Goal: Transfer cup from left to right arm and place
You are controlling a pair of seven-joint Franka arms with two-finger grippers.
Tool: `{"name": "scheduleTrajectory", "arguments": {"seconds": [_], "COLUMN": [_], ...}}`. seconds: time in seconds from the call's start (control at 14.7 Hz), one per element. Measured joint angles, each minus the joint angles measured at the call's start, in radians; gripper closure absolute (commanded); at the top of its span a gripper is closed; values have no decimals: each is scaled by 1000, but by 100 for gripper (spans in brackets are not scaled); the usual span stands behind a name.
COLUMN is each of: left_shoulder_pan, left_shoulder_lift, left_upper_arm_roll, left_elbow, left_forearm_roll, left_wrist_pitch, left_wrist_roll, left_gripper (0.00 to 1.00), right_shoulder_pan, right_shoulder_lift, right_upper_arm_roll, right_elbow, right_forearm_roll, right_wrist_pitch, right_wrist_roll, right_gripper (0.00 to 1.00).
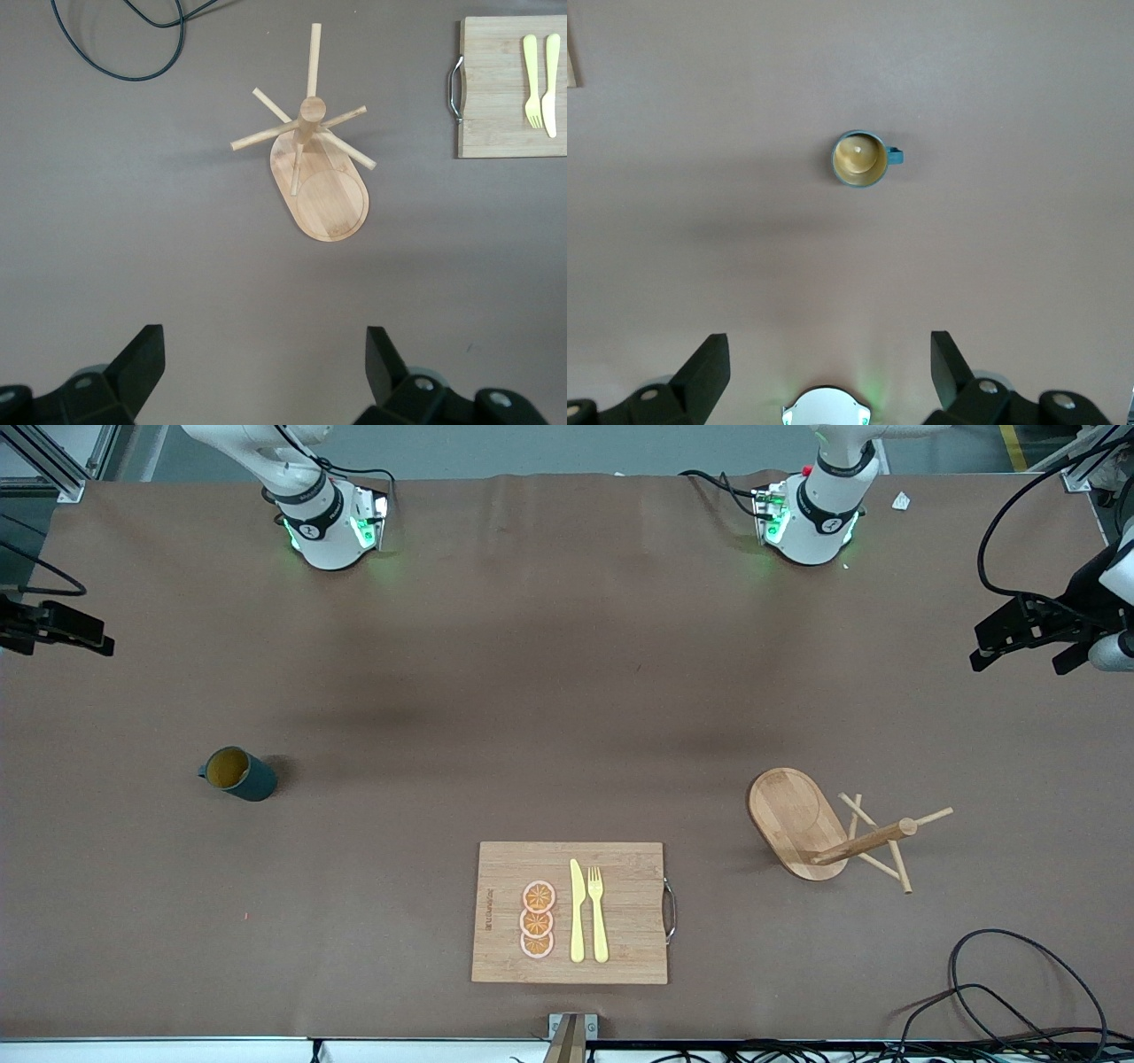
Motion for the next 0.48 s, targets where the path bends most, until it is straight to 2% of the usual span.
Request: {"name": "scheduleTrajectory", "arguments": {"seconds": [0.27, 0.48], "left_shoulder_pan": [0, 0], "left_shoulder_lift": [0, 0], "left_upper_arm_roll": [0, 0], "left_elbow": [0, 0], "left_forearm_roll": [0, 0], "left_wrist_pitch": [0, 0], "left_wrist_roll": [0, 0], "left_gripper": [0, 0], "right_shoulder_pan": [29, 40], "right_shoulder_lift": [10, 9], "right_upper_arm_roll": [4, 5], "right_elbow": [2, -52], "right_forearm_roll": [2, 2], "right_wrist_pitch": [-2, 33], "right_wrist_roll": [6, 8], "right_gripper": [0, 0]}}
